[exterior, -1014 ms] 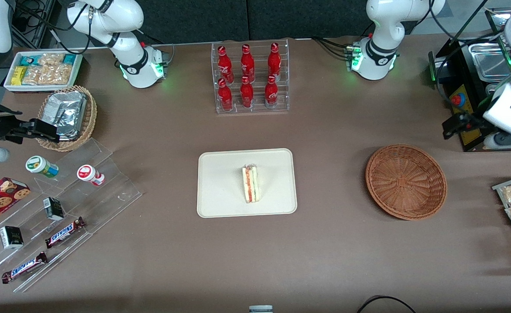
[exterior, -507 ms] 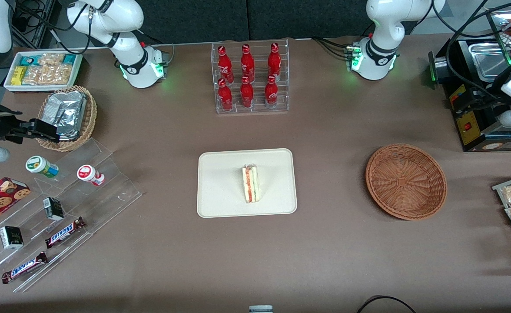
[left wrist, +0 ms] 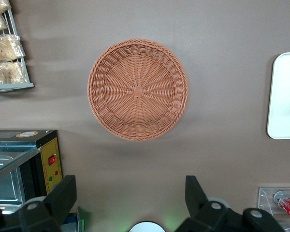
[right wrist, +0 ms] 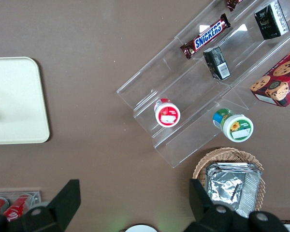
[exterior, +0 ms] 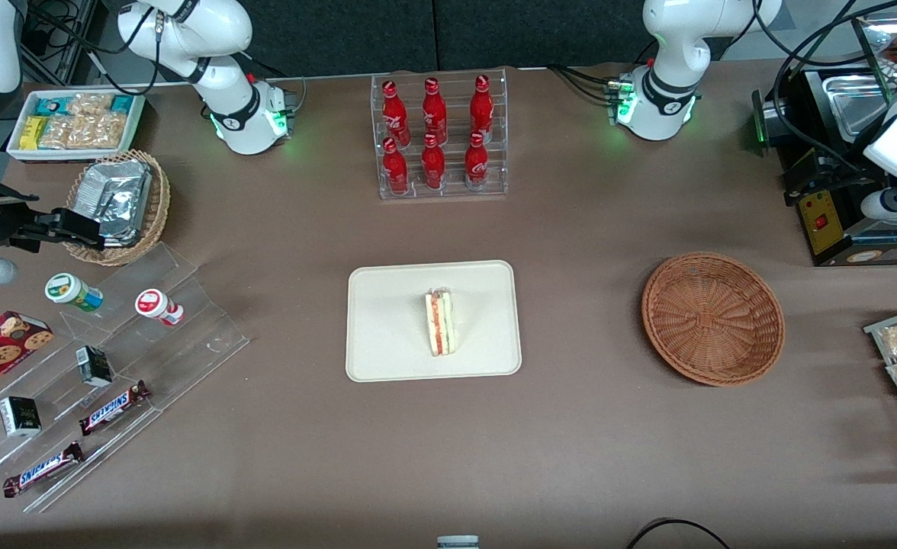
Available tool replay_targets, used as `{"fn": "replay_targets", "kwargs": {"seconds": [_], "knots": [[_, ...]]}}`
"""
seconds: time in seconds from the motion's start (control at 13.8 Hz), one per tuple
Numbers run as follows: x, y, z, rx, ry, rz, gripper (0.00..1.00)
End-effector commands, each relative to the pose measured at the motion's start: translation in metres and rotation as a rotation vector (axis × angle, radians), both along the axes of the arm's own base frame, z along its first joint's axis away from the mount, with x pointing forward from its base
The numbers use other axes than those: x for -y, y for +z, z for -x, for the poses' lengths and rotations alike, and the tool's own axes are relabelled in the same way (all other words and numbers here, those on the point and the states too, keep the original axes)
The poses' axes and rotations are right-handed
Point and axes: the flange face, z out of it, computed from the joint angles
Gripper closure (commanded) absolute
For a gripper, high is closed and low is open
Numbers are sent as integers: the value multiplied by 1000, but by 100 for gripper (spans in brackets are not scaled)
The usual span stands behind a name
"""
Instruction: Place sandwich from basket to tray
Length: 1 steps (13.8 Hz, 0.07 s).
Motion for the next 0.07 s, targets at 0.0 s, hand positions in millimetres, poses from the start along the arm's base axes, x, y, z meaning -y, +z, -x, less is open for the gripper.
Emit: {"fn": "replay_targets", "kwargs": {"seconds": [0.0], "knots": [[4, 11, 4, -5, -11, 12, 1]]}}
